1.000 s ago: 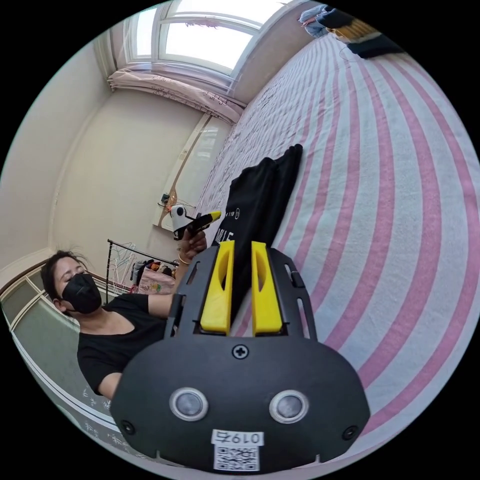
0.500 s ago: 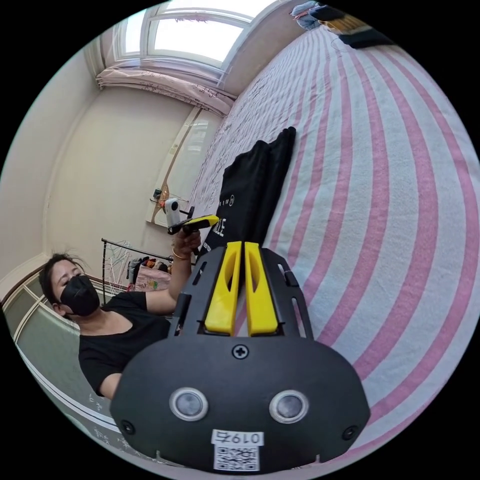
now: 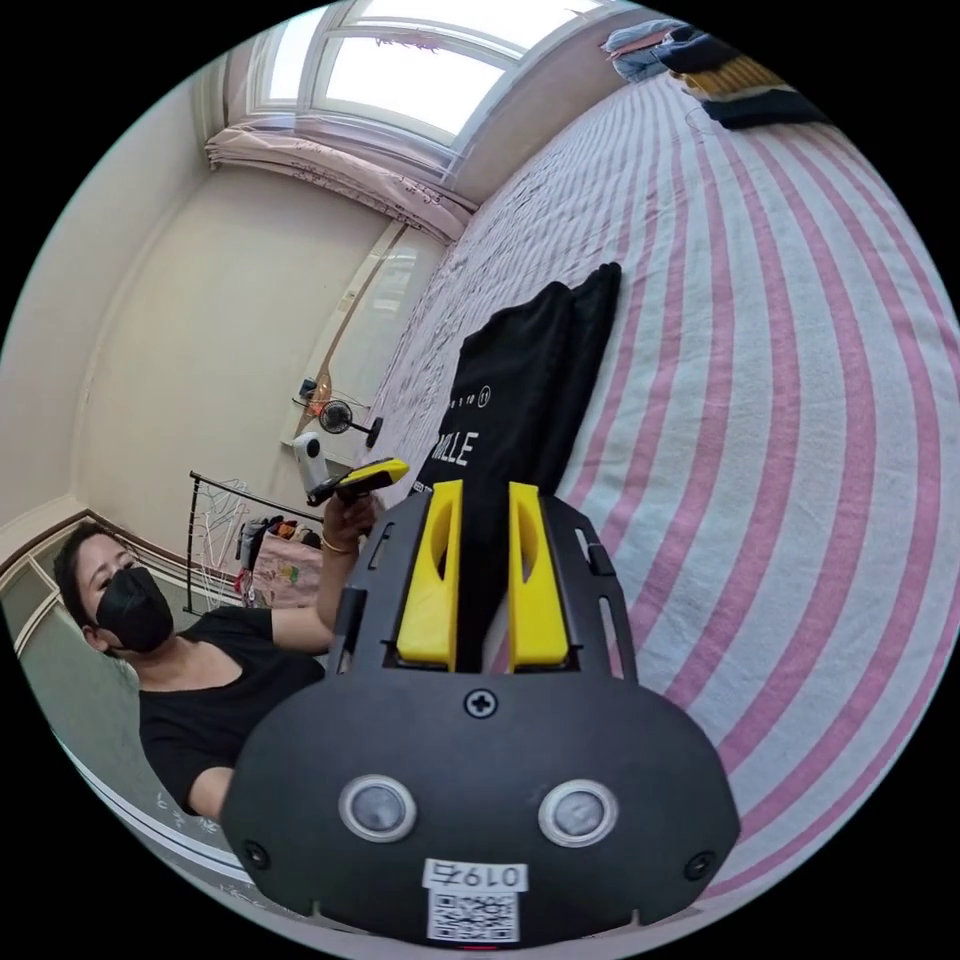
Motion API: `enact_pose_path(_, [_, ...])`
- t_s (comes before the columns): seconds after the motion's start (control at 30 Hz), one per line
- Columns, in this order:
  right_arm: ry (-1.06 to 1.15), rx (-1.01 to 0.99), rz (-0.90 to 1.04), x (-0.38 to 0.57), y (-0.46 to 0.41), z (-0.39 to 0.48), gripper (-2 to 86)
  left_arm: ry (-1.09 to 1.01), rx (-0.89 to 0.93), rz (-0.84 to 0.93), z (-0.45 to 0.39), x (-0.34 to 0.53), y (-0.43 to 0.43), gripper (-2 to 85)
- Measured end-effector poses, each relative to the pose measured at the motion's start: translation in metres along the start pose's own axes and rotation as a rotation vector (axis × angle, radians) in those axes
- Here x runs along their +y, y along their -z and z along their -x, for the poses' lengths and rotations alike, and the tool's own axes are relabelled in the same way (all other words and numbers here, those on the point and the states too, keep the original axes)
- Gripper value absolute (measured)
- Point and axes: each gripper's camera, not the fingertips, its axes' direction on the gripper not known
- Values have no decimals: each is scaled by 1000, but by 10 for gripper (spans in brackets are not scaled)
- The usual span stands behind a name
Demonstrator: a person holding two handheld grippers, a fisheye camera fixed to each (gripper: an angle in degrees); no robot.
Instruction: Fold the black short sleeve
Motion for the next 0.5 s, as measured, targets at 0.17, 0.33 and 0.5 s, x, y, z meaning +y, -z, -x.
enact_pose_path(0.17, [-10,0,-66,28,1,7,60,16,49,-36,-13,37,-11,7])
enact_pose_path(0.33, [37,192,22,52,-32,41,77,-25,37,-52,-31,53,-12,7])
enact_pose_path(0.5, [58,313,-23,71,-59,70,64,-70,1,-53,-49,66,-15,7])
